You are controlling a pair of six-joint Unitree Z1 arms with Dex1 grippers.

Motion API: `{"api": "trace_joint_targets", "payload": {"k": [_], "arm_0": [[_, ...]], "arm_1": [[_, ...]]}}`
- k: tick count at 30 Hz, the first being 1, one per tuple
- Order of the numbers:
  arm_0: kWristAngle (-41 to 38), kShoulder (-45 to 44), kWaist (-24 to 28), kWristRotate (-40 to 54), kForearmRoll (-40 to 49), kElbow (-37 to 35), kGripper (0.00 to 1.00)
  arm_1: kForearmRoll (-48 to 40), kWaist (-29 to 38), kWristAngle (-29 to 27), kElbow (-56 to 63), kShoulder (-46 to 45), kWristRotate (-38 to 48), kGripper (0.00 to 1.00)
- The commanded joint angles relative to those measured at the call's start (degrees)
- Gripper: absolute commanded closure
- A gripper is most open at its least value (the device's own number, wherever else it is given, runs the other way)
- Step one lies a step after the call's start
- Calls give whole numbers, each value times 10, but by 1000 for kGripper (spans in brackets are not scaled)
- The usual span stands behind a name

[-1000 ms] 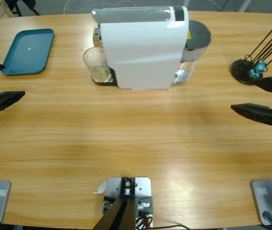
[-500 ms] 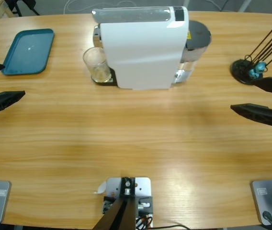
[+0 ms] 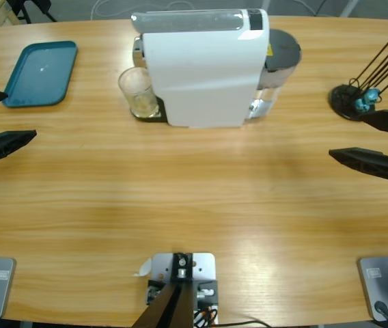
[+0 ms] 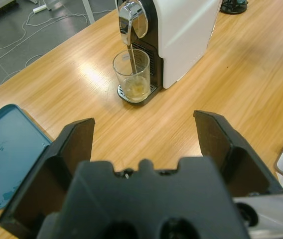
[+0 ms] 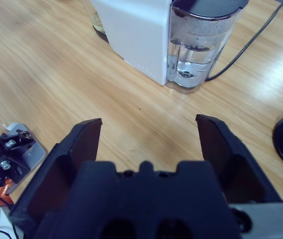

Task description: Pour coffee

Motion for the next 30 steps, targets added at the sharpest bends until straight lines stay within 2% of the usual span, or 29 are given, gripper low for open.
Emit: {"api": "trace_joint_targets", "payload": {"k": [1,30], "arm_0": [[-13,18,1,-6,-7,22,138],[-27,30,1,-8,-9,21,138]], "arm_1": [[-7,-1,8,19,7,2,179],[-7,-1,9,20,7,2,179]]}}
